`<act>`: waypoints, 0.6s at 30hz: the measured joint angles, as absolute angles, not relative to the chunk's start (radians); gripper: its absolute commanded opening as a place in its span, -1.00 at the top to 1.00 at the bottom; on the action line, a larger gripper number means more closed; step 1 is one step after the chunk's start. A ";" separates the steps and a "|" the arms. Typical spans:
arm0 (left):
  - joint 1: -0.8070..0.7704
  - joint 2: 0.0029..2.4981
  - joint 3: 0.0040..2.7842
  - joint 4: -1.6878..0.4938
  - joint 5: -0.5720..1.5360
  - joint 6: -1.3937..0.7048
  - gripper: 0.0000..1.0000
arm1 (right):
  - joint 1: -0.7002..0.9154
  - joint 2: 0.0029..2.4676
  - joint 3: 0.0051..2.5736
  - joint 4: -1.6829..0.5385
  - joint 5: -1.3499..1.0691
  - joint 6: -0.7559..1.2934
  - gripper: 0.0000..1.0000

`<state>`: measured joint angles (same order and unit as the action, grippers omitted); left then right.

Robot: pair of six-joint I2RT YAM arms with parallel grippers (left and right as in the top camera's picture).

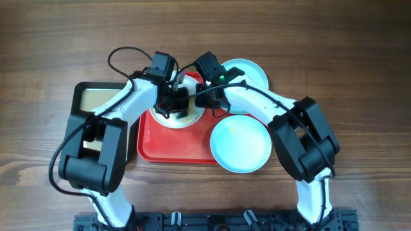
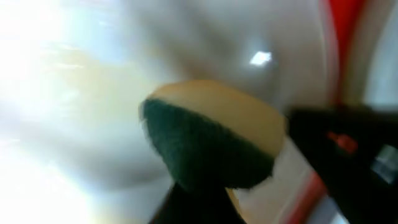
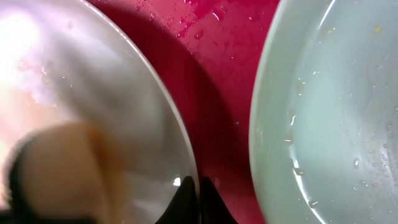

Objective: Clean dirty plates on tray and stack at the side
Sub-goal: 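Scrub the white plate again with the sponge in left gripper, then withdraw the sponge to the black tray with left gripper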

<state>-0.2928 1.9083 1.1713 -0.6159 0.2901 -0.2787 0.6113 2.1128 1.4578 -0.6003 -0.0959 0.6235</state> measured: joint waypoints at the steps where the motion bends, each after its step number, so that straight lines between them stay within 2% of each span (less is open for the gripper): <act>1: -0.295 1.906 1.172 -0.611 0.198 -0.341 0.92 | 0.612 2.113 1.458 -0.598 -0.096 0.624 0.91; 5: -0.297 1.900 1.176 -0.559 -0.223 -0.526 0.92 | 0.612 2.113 1.458 -0.598 -0.100 0.624 0.91; 11: -0.292 1.900 1.225 -0.607 -0.184 -0.559 0.92 | 0.611 2.113 1.462 -0.618 -0.112 0.624 0.91; 18: -0.212 1.821 1.468 -0.815 -0.138 -0.546 0.92 | 0.606 2.113 1.464 -0.644 -0.147 0.623 0.91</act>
